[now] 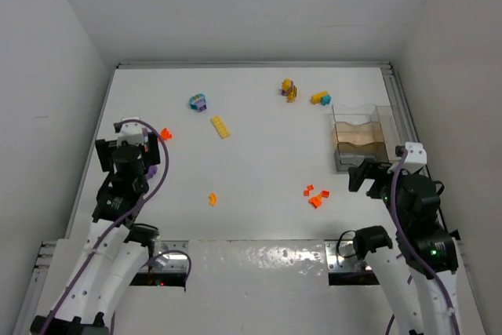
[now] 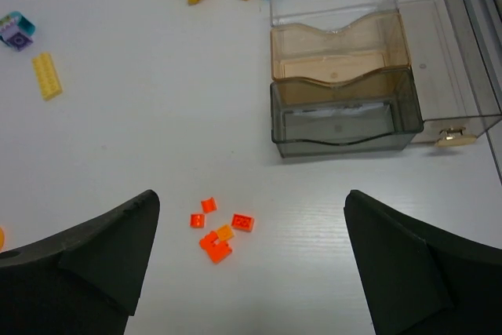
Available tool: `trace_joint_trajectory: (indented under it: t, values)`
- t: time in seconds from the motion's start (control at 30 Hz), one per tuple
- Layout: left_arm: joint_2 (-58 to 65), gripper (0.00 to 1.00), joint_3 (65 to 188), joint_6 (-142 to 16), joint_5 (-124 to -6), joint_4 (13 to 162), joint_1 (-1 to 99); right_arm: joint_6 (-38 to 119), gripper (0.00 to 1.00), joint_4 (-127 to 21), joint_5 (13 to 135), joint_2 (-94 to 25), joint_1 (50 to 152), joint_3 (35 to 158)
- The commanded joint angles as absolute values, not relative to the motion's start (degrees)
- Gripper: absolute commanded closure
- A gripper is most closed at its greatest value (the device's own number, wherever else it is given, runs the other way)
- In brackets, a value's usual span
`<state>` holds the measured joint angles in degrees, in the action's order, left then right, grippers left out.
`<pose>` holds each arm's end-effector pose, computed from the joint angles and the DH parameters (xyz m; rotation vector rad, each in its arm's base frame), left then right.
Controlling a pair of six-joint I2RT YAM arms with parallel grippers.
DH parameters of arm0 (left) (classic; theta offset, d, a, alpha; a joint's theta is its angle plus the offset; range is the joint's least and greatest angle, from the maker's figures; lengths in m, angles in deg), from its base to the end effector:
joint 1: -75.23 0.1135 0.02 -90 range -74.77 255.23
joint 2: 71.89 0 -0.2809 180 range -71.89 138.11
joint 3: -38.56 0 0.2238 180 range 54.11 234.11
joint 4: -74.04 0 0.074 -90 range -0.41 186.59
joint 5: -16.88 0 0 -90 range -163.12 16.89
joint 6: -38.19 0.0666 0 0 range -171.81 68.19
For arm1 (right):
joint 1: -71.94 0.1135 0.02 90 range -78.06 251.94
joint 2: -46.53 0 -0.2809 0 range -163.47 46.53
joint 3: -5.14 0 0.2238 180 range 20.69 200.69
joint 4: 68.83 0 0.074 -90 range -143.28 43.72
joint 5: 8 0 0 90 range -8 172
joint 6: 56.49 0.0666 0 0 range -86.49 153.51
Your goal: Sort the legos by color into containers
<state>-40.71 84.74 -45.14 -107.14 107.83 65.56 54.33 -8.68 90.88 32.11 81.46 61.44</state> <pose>0.1227 0.0169 0.2752 -0.1368 1.8689 0.5255 0.0484 -0.0023 0.2890 0.2914 1.8688 0.2157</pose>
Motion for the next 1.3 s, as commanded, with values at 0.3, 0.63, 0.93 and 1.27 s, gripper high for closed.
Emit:
trace_joint_trajectory:
  t: [0.3, 0.63, 0.93, 1.27]
  values:
    - [-32.5, 0.00, 96.4, -18.5, -102.5, 115.0, 65.2, 47.9, 0.06, 4.9, 75.7, 8.9, 81.4, 79.1]
    - [-35.0, 0.00, 106.7, -15.1, -65.7, 126.1, 65.1, 58.4, 0.60, 15.0, 95.6, -19.8, 81.5, 85.7]
    - [-41.2, 0.00, 96.4, -17.1, -77.8, 119.6, 65.1, 76.5, 0.45, -7.6, 88.6, -18.3, 84.1, 62.4]
    - [-38.9, 0.00, 93.0, -22.1, -80.1, 115.6, 65.1, 77.5, 0.42, -23.0, 90.8, -27.8, 87.2, 57.4]
